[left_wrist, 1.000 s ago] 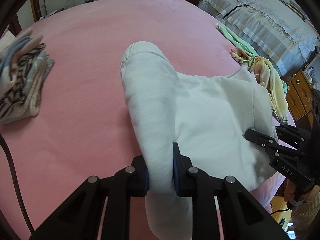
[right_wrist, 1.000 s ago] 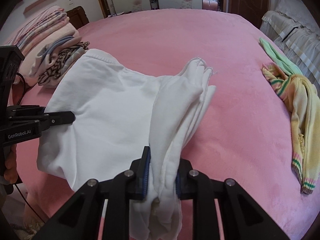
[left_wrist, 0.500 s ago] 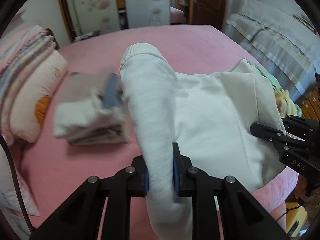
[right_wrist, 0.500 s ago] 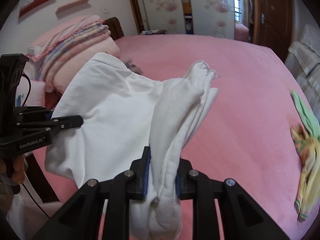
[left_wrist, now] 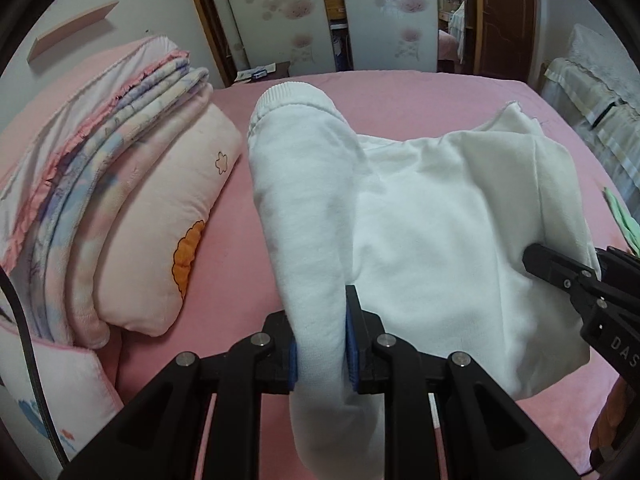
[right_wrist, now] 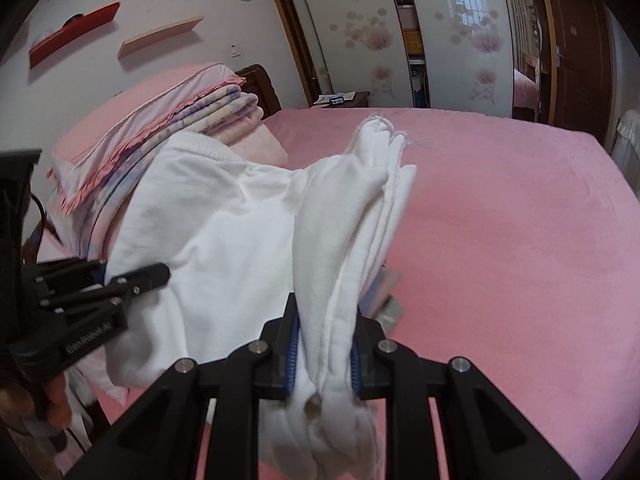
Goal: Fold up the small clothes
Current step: 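Grasp the folded sweatshirt with both tools and lift it off the bed, then carry the folded sweatshirt with both tools onto the clothes stack and release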
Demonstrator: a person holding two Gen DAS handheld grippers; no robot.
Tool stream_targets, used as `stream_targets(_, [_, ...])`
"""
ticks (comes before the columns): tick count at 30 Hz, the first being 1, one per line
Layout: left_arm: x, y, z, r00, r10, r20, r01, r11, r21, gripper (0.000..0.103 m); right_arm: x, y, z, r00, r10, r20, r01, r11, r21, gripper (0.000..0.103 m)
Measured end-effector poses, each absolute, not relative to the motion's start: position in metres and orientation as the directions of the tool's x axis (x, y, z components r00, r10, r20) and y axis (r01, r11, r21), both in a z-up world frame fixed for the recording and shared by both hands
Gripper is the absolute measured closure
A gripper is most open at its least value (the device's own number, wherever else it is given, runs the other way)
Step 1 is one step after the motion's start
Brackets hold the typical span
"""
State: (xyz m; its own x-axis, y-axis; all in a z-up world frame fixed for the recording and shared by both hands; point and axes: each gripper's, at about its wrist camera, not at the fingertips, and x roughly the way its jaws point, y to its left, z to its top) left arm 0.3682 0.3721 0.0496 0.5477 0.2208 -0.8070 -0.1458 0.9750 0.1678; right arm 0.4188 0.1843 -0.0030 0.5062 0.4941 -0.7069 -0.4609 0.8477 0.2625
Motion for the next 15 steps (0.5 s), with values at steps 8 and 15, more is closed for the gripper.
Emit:
stream_targets(8, [0.431, 0.420, -0.014, 0.471, 0.204, -0.858, -0.158, 0.977, 0.146, 0.086, 0.470, 0.220, -0.073, 0.422, 0.499, -0.757, -0.384, 0.855, 0.350, 0.083])
stream_targets(15, [0.447, 0.427, -0.066, 0.437, 0.210, -0.874, -0.159, 0.975, 0.155, 0.074, 0.472, 0.205, -0.120, 0.397, 0.460, -0.794, -0.362, 0.874, 0.325, 0.083])
